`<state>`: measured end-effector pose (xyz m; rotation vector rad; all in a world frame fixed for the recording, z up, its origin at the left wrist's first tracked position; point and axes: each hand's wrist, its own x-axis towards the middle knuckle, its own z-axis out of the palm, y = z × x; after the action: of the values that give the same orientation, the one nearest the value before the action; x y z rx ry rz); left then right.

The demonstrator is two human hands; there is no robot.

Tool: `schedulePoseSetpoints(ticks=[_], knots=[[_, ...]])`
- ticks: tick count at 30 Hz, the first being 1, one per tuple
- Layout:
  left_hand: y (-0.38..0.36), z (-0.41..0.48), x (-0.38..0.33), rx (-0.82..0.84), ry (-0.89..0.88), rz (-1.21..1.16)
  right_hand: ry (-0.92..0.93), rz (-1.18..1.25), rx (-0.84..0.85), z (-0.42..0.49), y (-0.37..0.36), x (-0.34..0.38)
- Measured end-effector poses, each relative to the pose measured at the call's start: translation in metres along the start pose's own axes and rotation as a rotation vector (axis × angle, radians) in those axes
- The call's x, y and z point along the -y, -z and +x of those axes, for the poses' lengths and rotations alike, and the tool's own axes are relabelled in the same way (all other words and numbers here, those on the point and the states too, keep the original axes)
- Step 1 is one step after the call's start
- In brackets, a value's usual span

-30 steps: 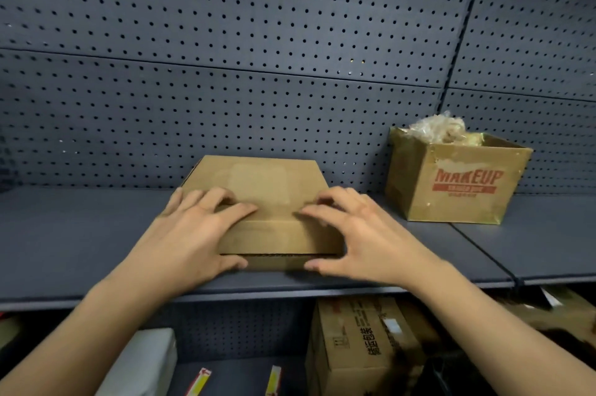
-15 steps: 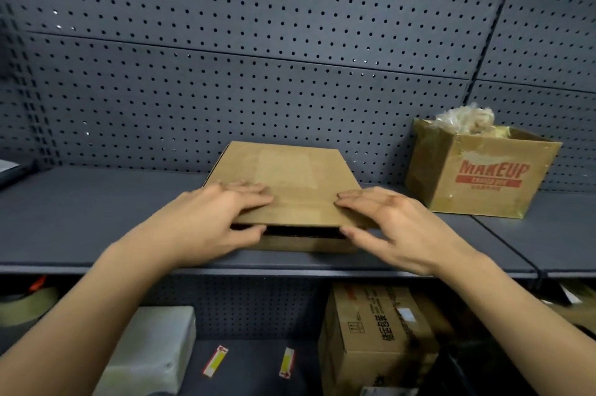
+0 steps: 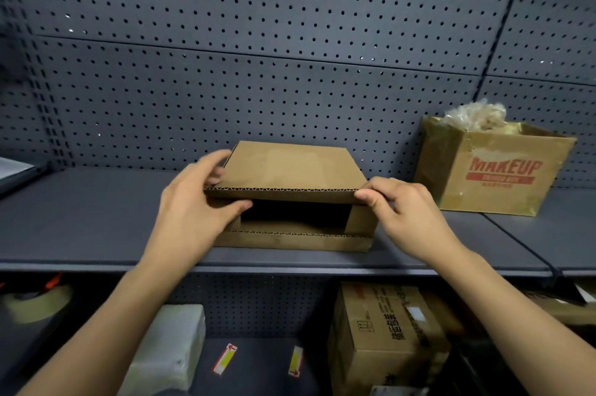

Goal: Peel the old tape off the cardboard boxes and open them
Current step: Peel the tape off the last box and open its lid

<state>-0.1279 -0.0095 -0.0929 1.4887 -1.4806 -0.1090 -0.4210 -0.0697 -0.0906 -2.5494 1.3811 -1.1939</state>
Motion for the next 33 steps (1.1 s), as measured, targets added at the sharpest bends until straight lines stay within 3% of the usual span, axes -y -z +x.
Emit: schedulePoseSetpoints(ticks=[6,9,11,13,19,24,33], knots=[[-0.021,-0.005,0.003,-0.03,0.232,-0.188,-0.099,0.116,-0.09,0.0,-0.001,0.004],[-0.025,-0.005,0.008,-0.025,0.228,-0.179,-0.195,0.32,-0.159,-0.014,-0.008,0.009],[-0.024,-0.005,0.012,-0.009,0.229,-0.169,-0.218,0.391,-0.109,-0.025,-0.012,0.015],[-0.022,-0.005,0.012,-0.001,0.237,-0.164,-0.219,0.374,-0.05,-0.032,-0.017,0.018],[-0.02,-0.006,0.011,0.016,0.235,-0.159,-0.495,0.351,-0.249,-0.024,-0.037,0.031],[-0.011,-0.005,0.013,0.078,0.23,-0.142,-0.517,0.358,-0.135,-0.022,-0.035,0.032],[0.009,0.002,0.035,0.347,0.127,-0.042,-0.427,0.374,0.035,-0.035,-0.002,0.015]])
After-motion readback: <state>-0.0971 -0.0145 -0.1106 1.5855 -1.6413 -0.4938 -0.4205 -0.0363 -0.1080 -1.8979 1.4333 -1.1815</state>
